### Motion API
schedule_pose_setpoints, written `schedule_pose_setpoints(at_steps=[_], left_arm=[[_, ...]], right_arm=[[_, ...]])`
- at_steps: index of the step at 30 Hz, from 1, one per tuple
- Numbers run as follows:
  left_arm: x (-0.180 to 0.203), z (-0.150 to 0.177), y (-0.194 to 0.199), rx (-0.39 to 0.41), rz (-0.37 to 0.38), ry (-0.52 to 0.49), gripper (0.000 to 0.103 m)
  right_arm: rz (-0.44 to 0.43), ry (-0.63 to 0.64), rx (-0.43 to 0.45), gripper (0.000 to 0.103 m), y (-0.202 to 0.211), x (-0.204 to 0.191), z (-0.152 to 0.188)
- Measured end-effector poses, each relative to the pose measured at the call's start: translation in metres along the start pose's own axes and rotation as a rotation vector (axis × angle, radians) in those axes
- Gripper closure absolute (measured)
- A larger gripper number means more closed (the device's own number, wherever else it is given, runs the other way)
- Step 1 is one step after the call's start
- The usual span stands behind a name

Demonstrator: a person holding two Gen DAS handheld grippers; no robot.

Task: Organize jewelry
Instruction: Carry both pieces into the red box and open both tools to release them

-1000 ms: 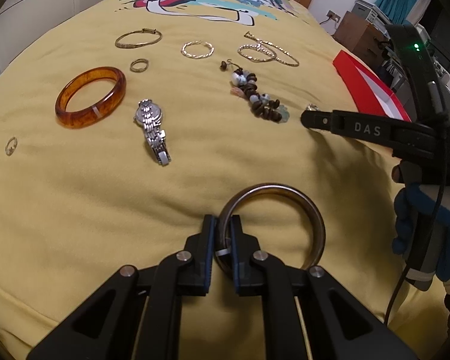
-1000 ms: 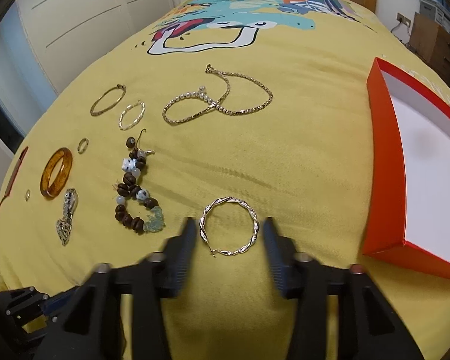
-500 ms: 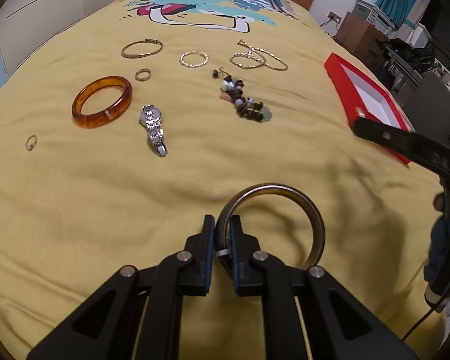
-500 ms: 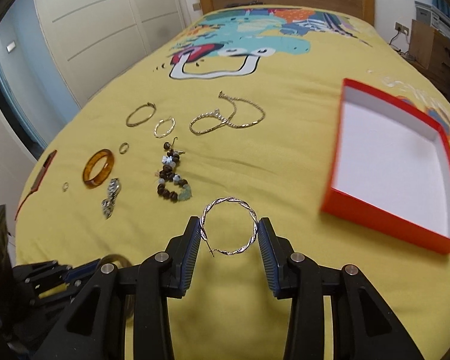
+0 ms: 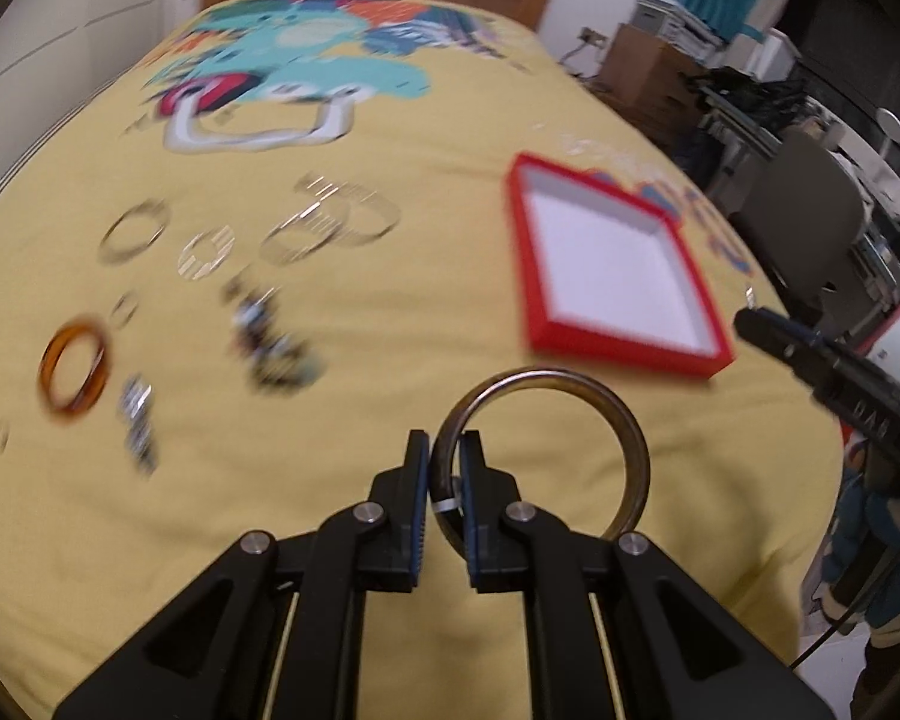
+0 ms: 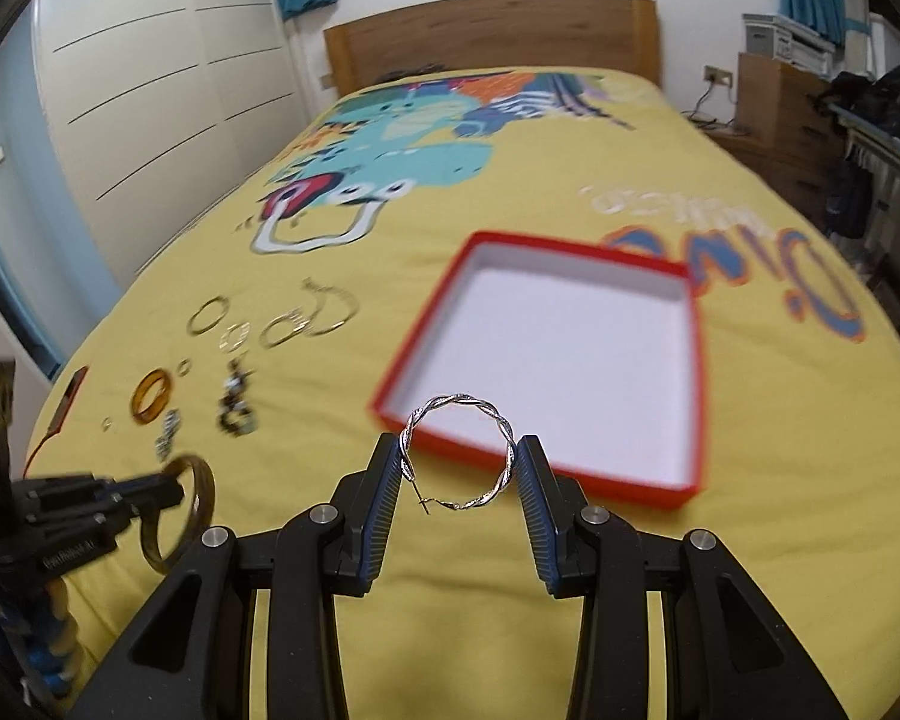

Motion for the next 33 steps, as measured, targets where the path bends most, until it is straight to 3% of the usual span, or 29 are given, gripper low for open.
schedule_pose_setpoints(at_steps=[8, 14, 19, 24, 33], left_arm=[[0.076, -0.069, -0.066, -0.013, -0.028, -0.119, 0.094], [0.104, -0.093, -0.132, -0.069, -0.081, -0.182, 0.094], [0.106, -0.098, -0.168, -0.111, -0.119, -0.217, 0.094], [0.101, -0.093, -0.179, -0.114, -0.117, -0.235, 0.094], [0.101, -0.092, -0.18, -0.102, -0.138, -0.254, 0.092]], right_arm=[[0.042, 0.038, -0.023, 0.064, -0.034, 0.052, -0.03], [0.034, 0.063, -0.063, 0.064, -0.085, 0.087, -0.06], [0.002, 0.083, -0.123, 0.064, -0.133, 0.097, -0.075], [-0.026, 0.138, -0.218, 0.064, -0.171, 0.095, -0.077], [0.006, 0.208, -0.274, 0.062, -0.186, 0.092, -0.073]])
Point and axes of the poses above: each gripper's, at about its wrist camera, not at the fingertips, and y roughly against the way its jaws point, x to its right, z to its underside, the point moved 3 cm from there along -y, roughly the way its jaws point, and after that the axes turned 2 degrees about -z, right-handed, at the moved point
